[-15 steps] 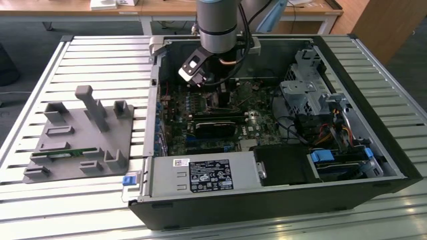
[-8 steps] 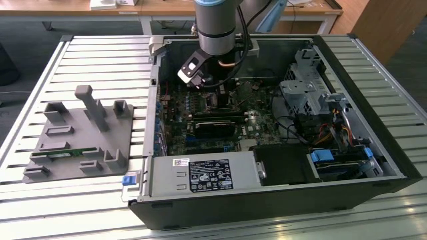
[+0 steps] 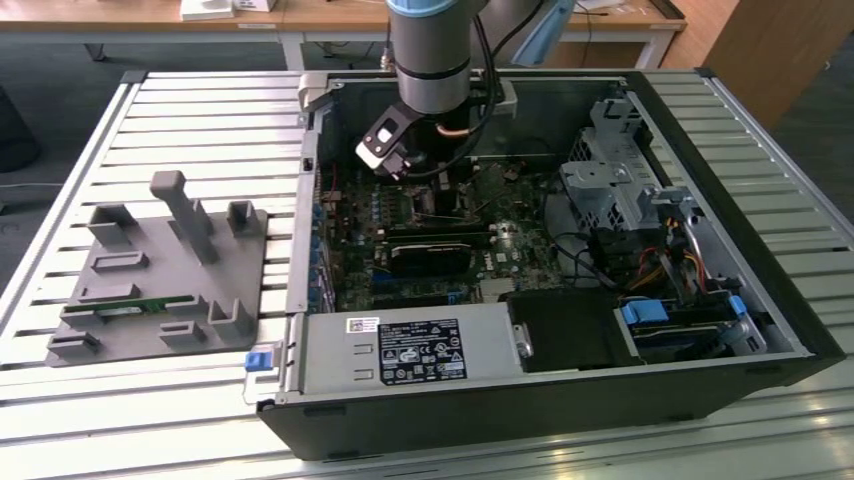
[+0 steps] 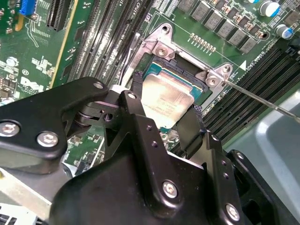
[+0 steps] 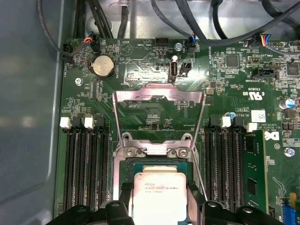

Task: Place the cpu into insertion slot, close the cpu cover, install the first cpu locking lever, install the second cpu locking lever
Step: 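Place the cpu into insertion slot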

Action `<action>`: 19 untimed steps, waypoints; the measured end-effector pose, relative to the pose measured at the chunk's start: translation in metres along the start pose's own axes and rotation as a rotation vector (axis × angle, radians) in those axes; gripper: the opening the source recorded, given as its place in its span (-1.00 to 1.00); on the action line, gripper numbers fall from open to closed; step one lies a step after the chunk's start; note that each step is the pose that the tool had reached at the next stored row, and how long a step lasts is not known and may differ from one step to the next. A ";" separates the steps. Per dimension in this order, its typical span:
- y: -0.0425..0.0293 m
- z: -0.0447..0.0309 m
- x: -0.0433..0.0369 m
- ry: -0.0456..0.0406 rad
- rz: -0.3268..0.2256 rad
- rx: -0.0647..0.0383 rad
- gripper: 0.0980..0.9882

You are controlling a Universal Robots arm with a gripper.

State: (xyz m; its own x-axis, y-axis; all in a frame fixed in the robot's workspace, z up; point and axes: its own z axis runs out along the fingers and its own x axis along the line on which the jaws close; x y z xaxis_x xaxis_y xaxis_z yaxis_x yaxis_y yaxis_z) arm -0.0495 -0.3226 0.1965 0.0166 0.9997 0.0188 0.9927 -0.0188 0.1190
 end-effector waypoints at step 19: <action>-0.0005 0.0042 0.0015 0.0000 0.000 0.000 0.02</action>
State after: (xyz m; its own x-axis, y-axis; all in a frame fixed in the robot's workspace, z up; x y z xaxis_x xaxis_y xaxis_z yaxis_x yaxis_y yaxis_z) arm -0.0495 -0.3211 0.1923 0.0170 0.9997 0.0188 0.9927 -0.0191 0.1191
